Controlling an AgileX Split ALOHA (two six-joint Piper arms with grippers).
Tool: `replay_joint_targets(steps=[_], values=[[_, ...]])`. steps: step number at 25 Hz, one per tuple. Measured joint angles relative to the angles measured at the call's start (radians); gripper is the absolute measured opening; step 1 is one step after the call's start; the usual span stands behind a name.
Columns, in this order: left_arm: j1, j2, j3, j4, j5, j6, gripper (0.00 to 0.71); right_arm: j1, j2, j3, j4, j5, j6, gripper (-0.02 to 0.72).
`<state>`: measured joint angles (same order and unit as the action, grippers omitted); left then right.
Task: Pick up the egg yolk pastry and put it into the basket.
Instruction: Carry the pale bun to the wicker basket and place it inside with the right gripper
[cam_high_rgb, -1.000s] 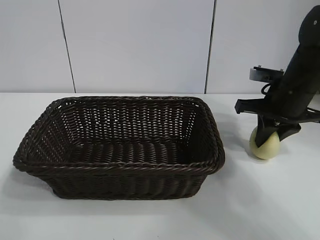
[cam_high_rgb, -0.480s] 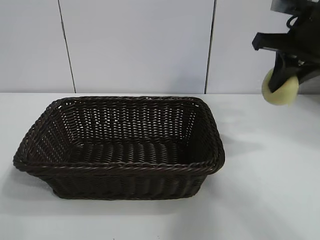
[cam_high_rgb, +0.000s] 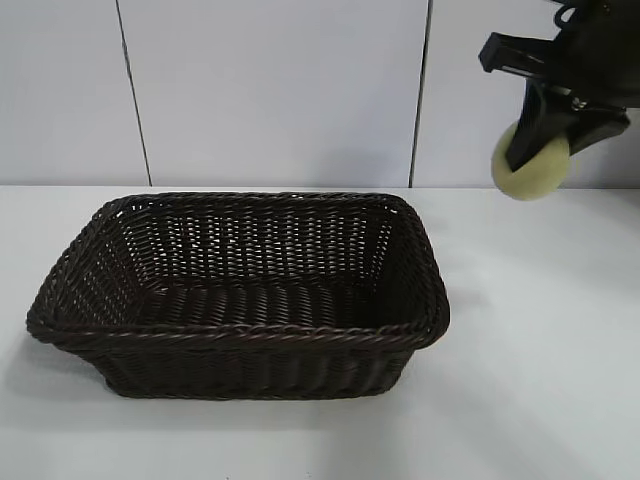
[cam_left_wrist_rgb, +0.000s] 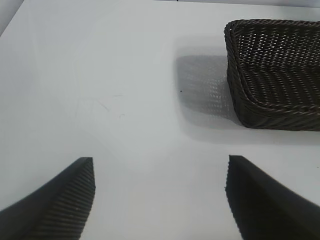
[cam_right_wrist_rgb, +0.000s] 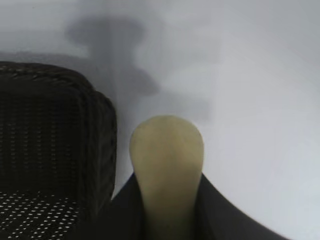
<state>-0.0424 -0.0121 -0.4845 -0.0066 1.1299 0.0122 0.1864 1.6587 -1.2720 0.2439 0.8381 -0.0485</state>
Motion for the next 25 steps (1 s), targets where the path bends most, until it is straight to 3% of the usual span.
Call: replay_joint_targets(steps=[17,25], values=[[0.000,0.000,0.000,0.000,0.000,0.000,0.535,0.383,0.000,0.001,0.033,-0.138,0.027,0.147],[0.000,0.000,0.000,0.000,0.000,0.000,0.535,0.454,0.005,0.002,0.043,-0.254,0.029,0.147]])
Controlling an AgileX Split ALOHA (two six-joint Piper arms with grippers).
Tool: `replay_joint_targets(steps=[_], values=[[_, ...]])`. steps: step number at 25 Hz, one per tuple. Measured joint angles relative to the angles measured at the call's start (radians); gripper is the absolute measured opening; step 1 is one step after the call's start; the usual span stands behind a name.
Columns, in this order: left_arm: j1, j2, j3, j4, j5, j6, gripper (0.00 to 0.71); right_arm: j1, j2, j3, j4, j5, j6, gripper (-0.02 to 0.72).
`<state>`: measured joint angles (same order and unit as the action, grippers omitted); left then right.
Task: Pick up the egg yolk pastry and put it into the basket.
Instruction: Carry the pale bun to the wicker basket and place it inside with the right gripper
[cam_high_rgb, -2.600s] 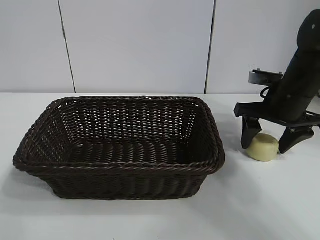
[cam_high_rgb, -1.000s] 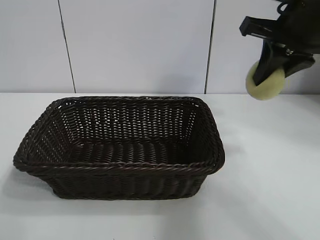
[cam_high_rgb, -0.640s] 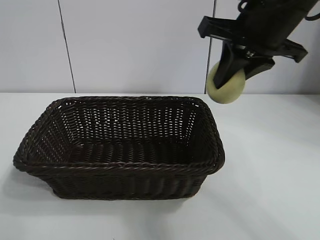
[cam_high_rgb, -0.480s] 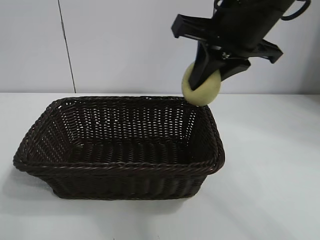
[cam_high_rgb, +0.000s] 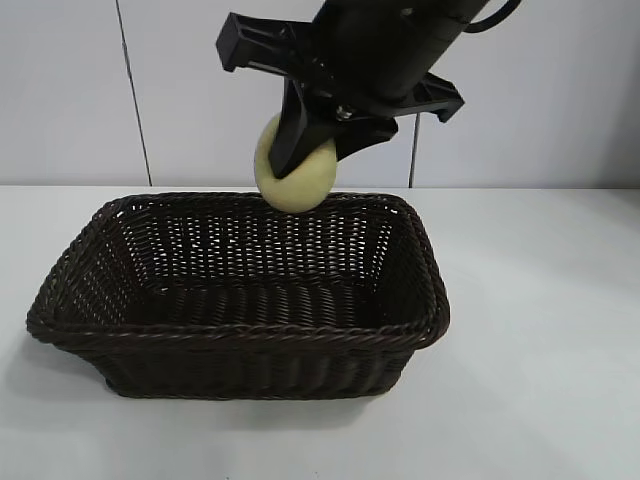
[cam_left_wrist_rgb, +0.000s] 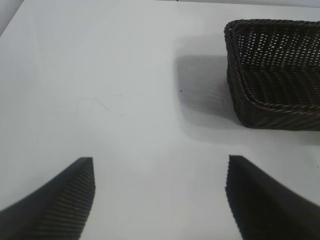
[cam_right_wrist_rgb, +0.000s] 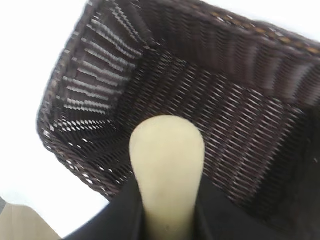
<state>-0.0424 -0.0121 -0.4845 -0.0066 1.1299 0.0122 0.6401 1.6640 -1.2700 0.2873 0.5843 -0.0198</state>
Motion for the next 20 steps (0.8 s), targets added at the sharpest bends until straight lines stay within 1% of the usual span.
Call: replay_joint_targets(steps=[5,13,17,20], values=[[0.000,0.000,0.000,0.000,0.000,0.000,0.535,0.000,0.056,0.000,0.035,-0.063,0.000,0.147],[0.000,0.000,0.000,0.000,0.000,0.000,0.535,0.000,0.219,0.000,0.038,-0.158,0.000,0.147],[0.000,0.000,0.000,0.000,0.000,0.000,0.535,0.000,0.298,0.000,0.053,-0.186,0.001,0.147],[0.000,0.000,0.000,0.000,0.000,0.000,0.535,0.000,0.329,0.000,0.064,-0.191,0.001,0.148]])
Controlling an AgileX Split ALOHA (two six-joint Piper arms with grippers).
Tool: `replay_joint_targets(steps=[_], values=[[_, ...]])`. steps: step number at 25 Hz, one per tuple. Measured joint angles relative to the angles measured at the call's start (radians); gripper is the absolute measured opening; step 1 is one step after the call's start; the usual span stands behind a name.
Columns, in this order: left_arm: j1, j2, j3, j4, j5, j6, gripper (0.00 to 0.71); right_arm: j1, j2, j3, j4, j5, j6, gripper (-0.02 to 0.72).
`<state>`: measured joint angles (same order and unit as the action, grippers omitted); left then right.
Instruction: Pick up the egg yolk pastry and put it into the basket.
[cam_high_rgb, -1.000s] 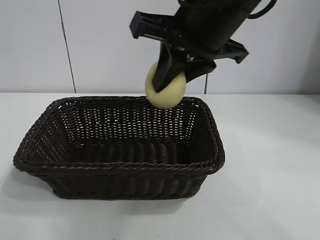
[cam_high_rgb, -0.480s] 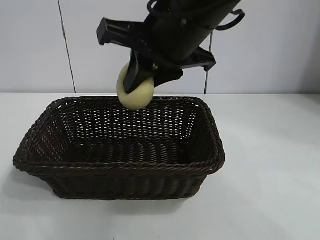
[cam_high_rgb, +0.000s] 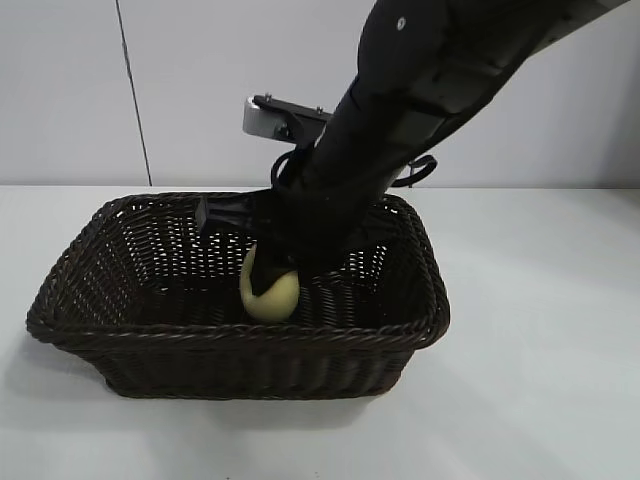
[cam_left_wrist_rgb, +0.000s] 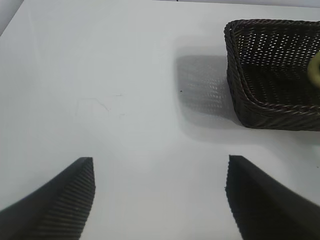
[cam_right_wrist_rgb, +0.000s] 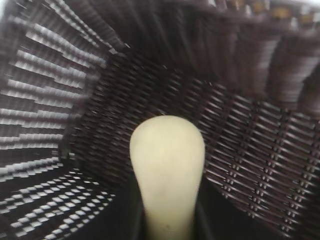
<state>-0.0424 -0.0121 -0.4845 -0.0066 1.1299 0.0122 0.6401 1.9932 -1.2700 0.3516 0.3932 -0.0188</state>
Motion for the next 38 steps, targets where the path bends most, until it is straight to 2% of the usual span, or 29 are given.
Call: replay_joint_targets(steps=[3,8,11,18,24,27,32,34,38], values=[[0.000,0.000,0.000,0.000,0.000,0.000,0.535,0.000,0.001,0.000,0.001,-0.003,0.000,0.204],[0.000,0.000,0.000,0.000,0.000,0.000,0.535,0.000,0.001,0.000,0.005,0.004,0.000,0.459],[0.000,0.000,0.000,0.000,0.000,0.000,0.535,0.000,0.001,0.000,0.005,0.022,0.000,0.506],[0.000,0.000,0.000,0.000,0.000,0.000,0.535,-0.003,-0.011,-0.021,0.005,0.117,0.000,0.517],[0.000,0.000,0.000,0.000,0.000,0.000,0.535,-0.022,-0.015,-0.166,-0.010,0.266,0.026,0.517],[0.000,0.000,0.000,0.000,0.000,0.000,0.535,-0.022,-0.015,-0.255,-0.042,0.373,0.049,0.517],[0.000,0.000,0.000,0.000,0.000,0.000,0.535,-0.022,-0.015,-0.387,-0.153,0.569,0.102,0.517],[0.000,0.000,0.000,0.000,0.000,0.000,0.535,-0.025,-0.015,-0.421,-0.218,0.657,0.140,0.517],[0.000,0.000,0.000,0.000,0.000,0.000,0.535,-0.052,-0.015,-0.449,-0.323,0.780,0.220,0.517]])
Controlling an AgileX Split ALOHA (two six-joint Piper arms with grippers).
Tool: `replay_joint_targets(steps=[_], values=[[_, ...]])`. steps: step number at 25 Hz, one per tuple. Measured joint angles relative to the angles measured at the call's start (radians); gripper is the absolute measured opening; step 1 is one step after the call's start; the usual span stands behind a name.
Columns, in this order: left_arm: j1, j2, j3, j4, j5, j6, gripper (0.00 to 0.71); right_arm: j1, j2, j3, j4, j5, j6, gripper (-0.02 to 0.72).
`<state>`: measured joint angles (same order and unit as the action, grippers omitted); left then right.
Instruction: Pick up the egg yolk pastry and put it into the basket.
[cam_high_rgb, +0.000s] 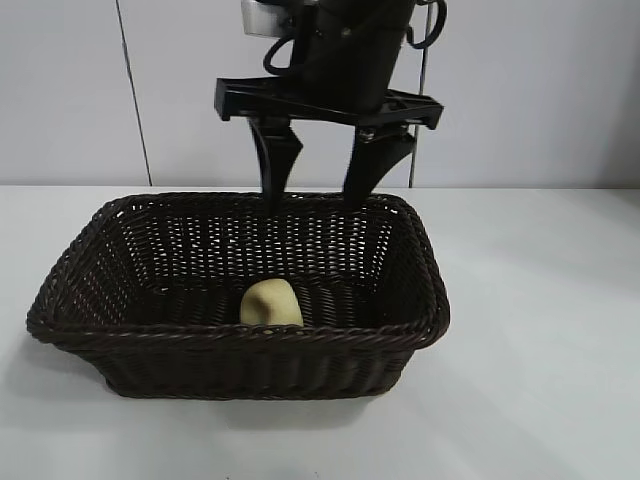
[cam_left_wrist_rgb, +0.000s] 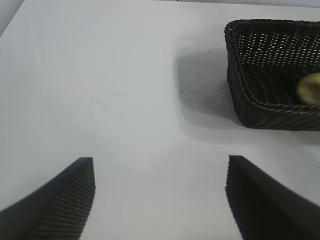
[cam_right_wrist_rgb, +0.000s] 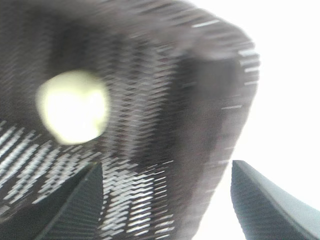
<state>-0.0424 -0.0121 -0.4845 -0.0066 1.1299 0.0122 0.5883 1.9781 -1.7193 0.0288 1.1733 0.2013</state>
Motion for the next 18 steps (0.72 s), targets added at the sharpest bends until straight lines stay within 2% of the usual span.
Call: replay_joint_targets(steps=[3,9,14,18], values=[[0.000,0.000,0.000,0.000,0.000,0.000,0.535,-0.037,0.000,0.000,-0.036,0.043,0.022,0.517],[0.000,0.000,0.000,0.000,0.000,0.000,0.535,-0.143,0.000,-0.001,-0.058,0.046,0.026,0.517],[0.000,0.000,0.000,0.000,0.000,0.000,0.535,-0.288,0.000,-0.001,-0.101,0.047,0.017,0.517],[0.000,0.000,0.000,0.000,0.000,0.000,0.535,-0.389,0.000,-0.001,-0.110,0.047,0.005,0.517]])
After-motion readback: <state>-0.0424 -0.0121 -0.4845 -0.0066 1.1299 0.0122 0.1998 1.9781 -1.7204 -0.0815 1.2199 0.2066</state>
